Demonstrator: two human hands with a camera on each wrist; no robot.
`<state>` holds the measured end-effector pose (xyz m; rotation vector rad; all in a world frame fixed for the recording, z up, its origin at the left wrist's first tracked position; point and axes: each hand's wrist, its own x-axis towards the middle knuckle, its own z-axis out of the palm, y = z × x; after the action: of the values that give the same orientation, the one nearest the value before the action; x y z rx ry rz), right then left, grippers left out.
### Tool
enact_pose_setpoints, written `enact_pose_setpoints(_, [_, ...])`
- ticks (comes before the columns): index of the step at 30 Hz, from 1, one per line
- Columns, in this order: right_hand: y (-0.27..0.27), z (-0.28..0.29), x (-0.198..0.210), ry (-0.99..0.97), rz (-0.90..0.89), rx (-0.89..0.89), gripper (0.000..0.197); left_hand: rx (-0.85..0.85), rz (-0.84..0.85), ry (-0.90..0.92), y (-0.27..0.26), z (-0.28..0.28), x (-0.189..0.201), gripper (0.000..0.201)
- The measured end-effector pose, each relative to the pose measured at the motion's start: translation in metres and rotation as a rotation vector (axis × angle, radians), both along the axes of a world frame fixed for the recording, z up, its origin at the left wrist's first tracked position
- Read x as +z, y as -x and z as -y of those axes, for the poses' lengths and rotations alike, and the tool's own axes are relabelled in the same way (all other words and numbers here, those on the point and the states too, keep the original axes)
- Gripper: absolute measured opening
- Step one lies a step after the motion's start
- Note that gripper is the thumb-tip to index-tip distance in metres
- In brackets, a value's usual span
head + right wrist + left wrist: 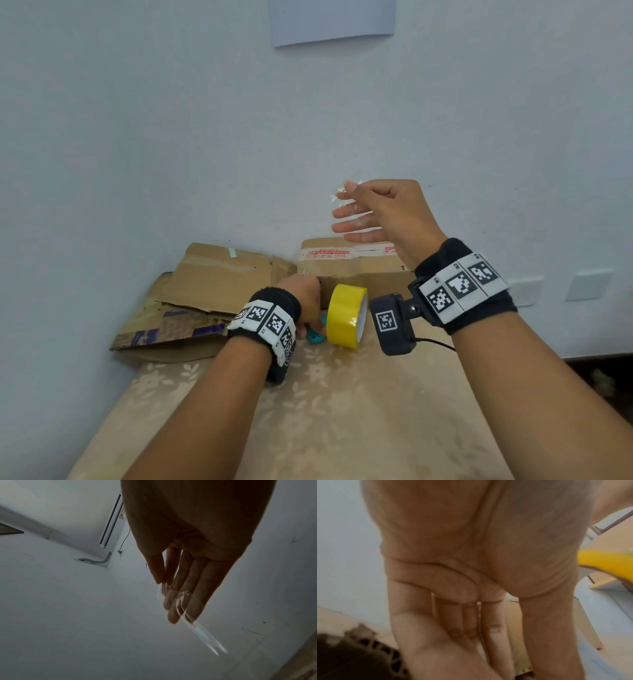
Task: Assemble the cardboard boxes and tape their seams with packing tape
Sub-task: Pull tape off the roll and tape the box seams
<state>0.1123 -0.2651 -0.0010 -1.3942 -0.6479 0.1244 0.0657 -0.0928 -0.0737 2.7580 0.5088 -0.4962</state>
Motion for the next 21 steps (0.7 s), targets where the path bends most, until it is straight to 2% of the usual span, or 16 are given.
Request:
enact_pose_setpoints(6, [0.0,0.002,0.001,-0.002,-0.006,0.006,0.026,0.047,0.05,0.116,0.004,-0.006,0.007,0.03])
enact_pose_setpoints(9, [-0.002,0.002,0.0,-0.01,-0.02,0.006,0.026,0.081,0.162,0.248,0.01,-0.012,0.019,0.016])
enact_pose_setpoints(16, [-0.004,0.002,-0.001,-0.031,-0.042,0.001,0.028,0.083,0.383,0.494,0.021,-0.023,0.037,0.009])
enact_pose_setpoints(19, [-0.005,0.002,-0.002,-0.036,-0.045,-0.003,0.027,0.138,0.352,0.755,0.024,-0.022,0.041,0.033])
enact_pose_setpoints(21, [-0.006,0.002,-0.003,-0.037,-0.048,-0.006,0.028,0.121,0.346,0.834,0.025,-0.022,0.041,0.035])
